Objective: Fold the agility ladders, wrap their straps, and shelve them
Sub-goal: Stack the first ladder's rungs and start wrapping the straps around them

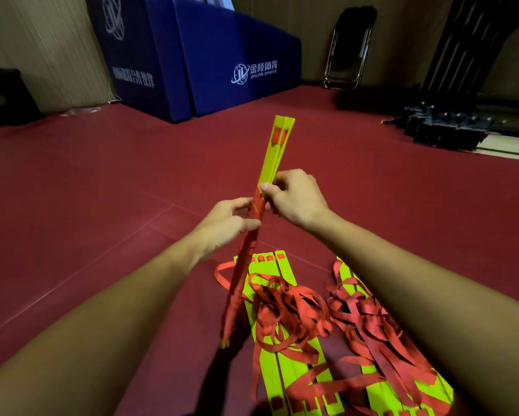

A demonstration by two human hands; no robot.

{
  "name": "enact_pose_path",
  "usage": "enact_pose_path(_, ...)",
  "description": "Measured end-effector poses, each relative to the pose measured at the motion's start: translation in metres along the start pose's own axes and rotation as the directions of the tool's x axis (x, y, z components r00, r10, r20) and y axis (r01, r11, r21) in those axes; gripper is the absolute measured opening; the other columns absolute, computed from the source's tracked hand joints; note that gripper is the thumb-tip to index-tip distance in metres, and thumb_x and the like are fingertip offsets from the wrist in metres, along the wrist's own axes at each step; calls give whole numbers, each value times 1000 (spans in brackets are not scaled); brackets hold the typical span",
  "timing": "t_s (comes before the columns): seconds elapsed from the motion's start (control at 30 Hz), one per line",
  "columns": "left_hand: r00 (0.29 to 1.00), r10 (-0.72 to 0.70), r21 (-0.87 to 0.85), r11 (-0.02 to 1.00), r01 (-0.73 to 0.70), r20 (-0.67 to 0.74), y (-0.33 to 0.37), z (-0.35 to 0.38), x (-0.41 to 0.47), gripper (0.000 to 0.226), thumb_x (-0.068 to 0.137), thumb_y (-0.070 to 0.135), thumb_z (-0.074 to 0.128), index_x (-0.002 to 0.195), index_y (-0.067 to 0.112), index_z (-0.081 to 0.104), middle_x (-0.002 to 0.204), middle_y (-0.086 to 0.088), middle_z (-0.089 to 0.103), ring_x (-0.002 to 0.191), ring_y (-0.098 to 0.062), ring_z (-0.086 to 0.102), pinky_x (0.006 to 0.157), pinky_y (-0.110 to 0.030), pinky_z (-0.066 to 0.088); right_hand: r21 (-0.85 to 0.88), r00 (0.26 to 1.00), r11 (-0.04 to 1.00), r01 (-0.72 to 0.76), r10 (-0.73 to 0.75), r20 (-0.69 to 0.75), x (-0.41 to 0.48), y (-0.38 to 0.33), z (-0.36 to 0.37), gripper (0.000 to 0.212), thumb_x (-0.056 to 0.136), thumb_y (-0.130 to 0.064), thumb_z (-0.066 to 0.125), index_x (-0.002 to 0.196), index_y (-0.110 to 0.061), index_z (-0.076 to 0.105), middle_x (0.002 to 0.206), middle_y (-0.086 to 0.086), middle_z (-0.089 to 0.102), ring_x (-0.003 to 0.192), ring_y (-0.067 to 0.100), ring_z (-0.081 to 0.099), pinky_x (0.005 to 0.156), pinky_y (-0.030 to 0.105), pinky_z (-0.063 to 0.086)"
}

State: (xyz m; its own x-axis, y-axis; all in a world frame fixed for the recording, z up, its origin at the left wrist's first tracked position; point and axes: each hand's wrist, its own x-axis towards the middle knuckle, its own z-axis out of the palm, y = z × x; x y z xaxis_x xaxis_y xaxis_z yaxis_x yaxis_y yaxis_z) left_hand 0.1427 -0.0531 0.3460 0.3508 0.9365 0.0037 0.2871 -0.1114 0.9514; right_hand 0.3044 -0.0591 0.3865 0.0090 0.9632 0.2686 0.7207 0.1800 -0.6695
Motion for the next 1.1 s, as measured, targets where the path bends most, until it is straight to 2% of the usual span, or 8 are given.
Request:
enact_pose_path(0.13, 991, 71, 46, 997, -66, -116, -2, -5, 2, 37, 77, 1, 80, 96, 32, 72, 84, 9, 76, 76, -6, 63, 81, -33, 55, 146, 990, 980, -133, 138, -24, 3, 5, 0, 34, 94, -28, 63, 63, -14, 66, 42, -12, 59, 38, -3, 54, 52, 18, 42)
enact_pose_path(0.27, 969, 139, 277, 958, -79, -203, -13, -3, 7, 42, 55, 52, 81, 96, 50, 73, 87, 2, 78, 72, -15, 67, 83, -47, 58, 210, 974, 953, -219, 226, -7, 1, 3, 6, 46, 90, -47, 65, 60, -12, 67, 53, -1, 67, 40, 1, 58, 62, 27, 54)
enact_pose_path(0.43, 913, 250, 501, 863, -59, -322, -4, 11, 1, 25, 71, 37, 83, 94, 45, 73, 69, 9, 68, 63, -11, 60, 64, -32, 47, 243, 959, 933, -265, 281, -35, 0, 3, 10, 59, 82, -66, 62, 63, -11, 72, 54, 0, 69, 52, 12, 69, 76, 39, 60)
enact_pose_path(0.6, 908, 309, 694, 720, -29, -283, 1, 14, -3, 18, 79, 39, 77, 91, 32, 66, 80, 5, 50, 78, -25, 58, 68, -37, 46, 287, 962, 922, -261, 274, -6, 4, -1, 9, 47, 87, -48, 61, 61, -10, 70, 58, 4, 71, 57, 18, 72, 74, 42, 61)
enact_pose_path(0.73, 989, 91, 268, 962, -56, -121, 6, 7, -2, 35, 68, 18, 69, 96, 32, 53, 94, 6, 64, 80, -14, 61, 78, -33, 50, 309, 982, 932, -189, 178, 63, 4, -3, 6, 43, 90, -40, 58, 60, -9, 67, 62, 7, 72, 60, 20, 72, 77, 46, 60)
enact_pose_path(0.83, 996, -89, -116, 989, 87, -18, 6, -5, 3, 57, 64, 8, 64, 118, 23, 54, 99, 0, 72, 90, -17, 57, 70, -28, 42, 293, 991, 949, -114, 87, 101, 3, -3, 1, 44, 96, -36, 55, 61, -12, 64, 67, 9, 73, 61, 19, 71, 77, 45, 59)
enact_pose_path(0.97, 999, -13, -3, 1000, 14, 43, 2, -20, 0, 41, 88, -7, 64, 119, 20, 67, 113, 2, 72, 101, -4, 62, 84, -16, 47, 175, 996, 982, -69, 57, 72, 4, 3, -4, 36, 96, -24, 56, 64, -13, 66, 64, 2, 72, 51, 8, 65, 66, 32, 56)
enact_pose_path(1.1, 999, 44, 22, 999, -43, -33, -7, -20, 5, 46, 84, -6, 72, 119, 23, 68, 104, 0, 71, 91, -7, 59, 85, -22, 48, 242, 989, 959, -147, 141, 41, 6, 7, 3, 40, 97, -21, 59, 59, -12, 64, 53, -3, 65, 37, 6, 55, 51, 21, 45)
